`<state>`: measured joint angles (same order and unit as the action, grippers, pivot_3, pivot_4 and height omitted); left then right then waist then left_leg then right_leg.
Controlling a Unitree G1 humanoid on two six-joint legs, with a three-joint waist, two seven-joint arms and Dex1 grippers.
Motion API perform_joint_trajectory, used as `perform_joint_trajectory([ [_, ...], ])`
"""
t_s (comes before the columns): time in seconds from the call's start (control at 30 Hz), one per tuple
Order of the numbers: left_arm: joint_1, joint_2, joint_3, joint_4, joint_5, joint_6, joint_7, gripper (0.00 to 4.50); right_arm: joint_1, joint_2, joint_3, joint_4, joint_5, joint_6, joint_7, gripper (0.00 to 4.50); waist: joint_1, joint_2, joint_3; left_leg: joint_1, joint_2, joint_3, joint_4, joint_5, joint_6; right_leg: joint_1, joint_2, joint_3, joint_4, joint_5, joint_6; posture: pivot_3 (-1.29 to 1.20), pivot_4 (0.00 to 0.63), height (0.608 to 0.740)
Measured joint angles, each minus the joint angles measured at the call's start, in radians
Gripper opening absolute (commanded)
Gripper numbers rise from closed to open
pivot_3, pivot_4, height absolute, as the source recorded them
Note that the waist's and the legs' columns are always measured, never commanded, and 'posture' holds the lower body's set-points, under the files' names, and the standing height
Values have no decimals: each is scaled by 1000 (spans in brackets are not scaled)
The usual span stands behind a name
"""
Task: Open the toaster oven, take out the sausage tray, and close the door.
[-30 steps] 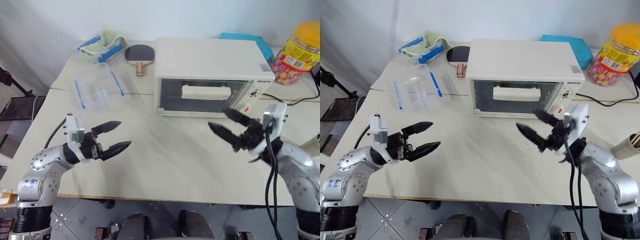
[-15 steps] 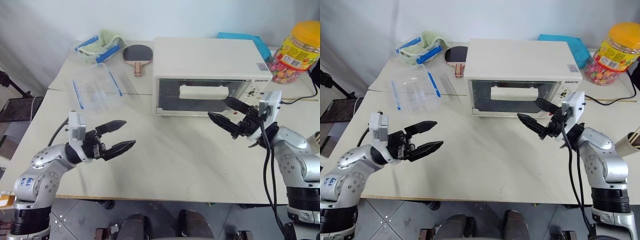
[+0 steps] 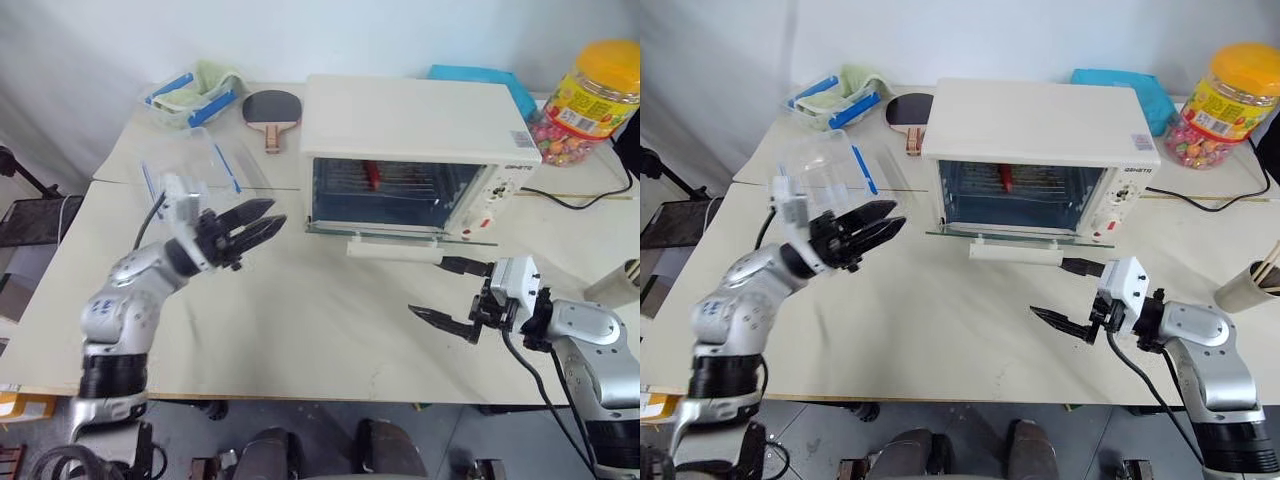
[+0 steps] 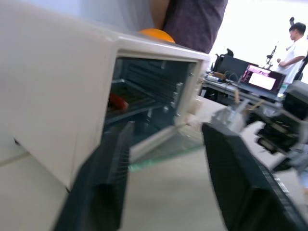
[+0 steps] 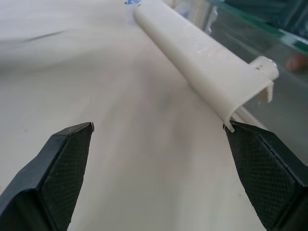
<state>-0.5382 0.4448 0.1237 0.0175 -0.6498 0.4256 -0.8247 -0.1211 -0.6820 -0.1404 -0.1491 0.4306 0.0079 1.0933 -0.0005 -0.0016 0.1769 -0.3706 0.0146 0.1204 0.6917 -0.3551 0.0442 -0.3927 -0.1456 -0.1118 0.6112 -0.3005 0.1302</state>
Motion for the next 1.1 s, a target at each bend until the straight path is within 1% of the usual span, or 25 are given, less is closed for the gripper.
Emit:
perform_joint_trajectory([
  [0.03, -16, -14, -12, 21, 15, -11, 3, 1083, -4, 1, 1, 4, -4, -9, 0, 4500, 0, 0, 0, 0, 0, 0, 0, 0, 0, 0, 0, 0, 0, 0, 0, 0, 150, 740],
  [0.07, -58, -47, -39, 81, 57, -42, 11, 931, -13, 1, 2, 17, -13, -30, 0, 4500, 1, 0, 0, 0, 0, 0, 0, 0, 0, 0, 0, 0, 0, 0, 0, 0, 150, 740],
  [0.1, -87, -68, -61, 121, 88, -64, 19, 504, -20, 4, 3, 23, -18, -45, 0, 4500, 1, -1, 0, -1, 0, 0, 0, 0, 0, 0, 0, 0, 0, 0, 0, 0, 150, 740],
  [0.17, -128, -96, -90, 184, 139, -100, 29, 32, -26, 9, 5, 37, -27, -69, -1, 4500, 1, -1, 0, -1, -1, 0, 0, 0, 0, 0, 0, -1, 0, 0, 0, 0, 150, 740],
  [0.3, -181, -150, -126, 299, 227, -169, 46, 32, -19, 12, 3, 57, -43, -118, -10, 4500, 2, -1, 1, -1, -1, -1, 0, 0, 0, 0, 0, -1, -1, 0, 0, 0, 150, 740],
  [0.4, -188, -158, -160, 328, 274, -223, 13, 32, 42, 17, -10, 51, -53, -141, -38, 4500, 10, -1, 1, -1, -1, -2, 0, 0, 0, 0, 0, -2, 0, 0, 0, 0, 150, 740],
  [0.53, -175, -159, -194, 344, 309, -267, -53, 32, 198, 40, -72, 3, -58, -161, -112, 4500, 30, -1, 1, -2, -1, -3, 1, 0, 0, 1, 0, -2, -1, 0, 1, 0, 150, 740],
  [0.73, -108, -144, -228, 344, 356, -316, -116, 32, 516, 101, -235, -83, -76, -168, -236, 4500, 26, -1, 1, -2, -1, -2, 1, 0, 1, 1, 0, -1, -2, 1, 1, 0, 150, 740],
  [0.8, -82, -133, -240, 344, 375, -334, -128, 32, 560, 103, -302, -87, -91, -174, -277, 4500, 23, -1, 1, -1, -1, -1, 1, 0, 1, 1, 0, 0, -2, 1, 2, 0, 150, 740],
  [0.87, -58, -126, -257, 344, 395, -351, -138, 32, 556, 94, -391, -91, -99, -174, -329, 4500, 15, -1, 1, 0, 0, 1, 2, 0, 0, 1, -1, 2, -1, 1, 2, 0, 150, 740],
  [0.9, -56, -125, -259, 344, 397, -353, -139, 32, 554, 90, -401, -94, -99, -174, -335, 4500, 14, -1, 1, 1, 1, 1, 2, 0, 0, 1, -1, 2, -1, 1, 2, 0, 150, 740],
  [0.93, -37, -125, -260, 334, 401, -364, -139, 32, 518, 53, -421, -133, -98, -156, -348, 4500, 7, -1, 1, 1, 1, 1, 1, 0, 0, 1, -1, 2, 0, 1, 2, 0, 150, 740],
  [1.0, -30, -125, -261, 321, 405, -365, -136, 32, 472, 25, -407, -185, -98, -129, -353, 4500, 4, -1, 1, 1, 2, 0, 1, 1, 0, 1, -1, 2, 1, 1, 1, 0, 150, 740],
  [1.1, -4, -128, -260, 290, 409, -372, -127, 32, 363, -3, -322, -263, -160, -15, -420, 4500, 2, -1, 1, 1, 1, -1, 1, 1, 0, 0, -2, 1, 1, 1, 1, 0, 150, 740],
])
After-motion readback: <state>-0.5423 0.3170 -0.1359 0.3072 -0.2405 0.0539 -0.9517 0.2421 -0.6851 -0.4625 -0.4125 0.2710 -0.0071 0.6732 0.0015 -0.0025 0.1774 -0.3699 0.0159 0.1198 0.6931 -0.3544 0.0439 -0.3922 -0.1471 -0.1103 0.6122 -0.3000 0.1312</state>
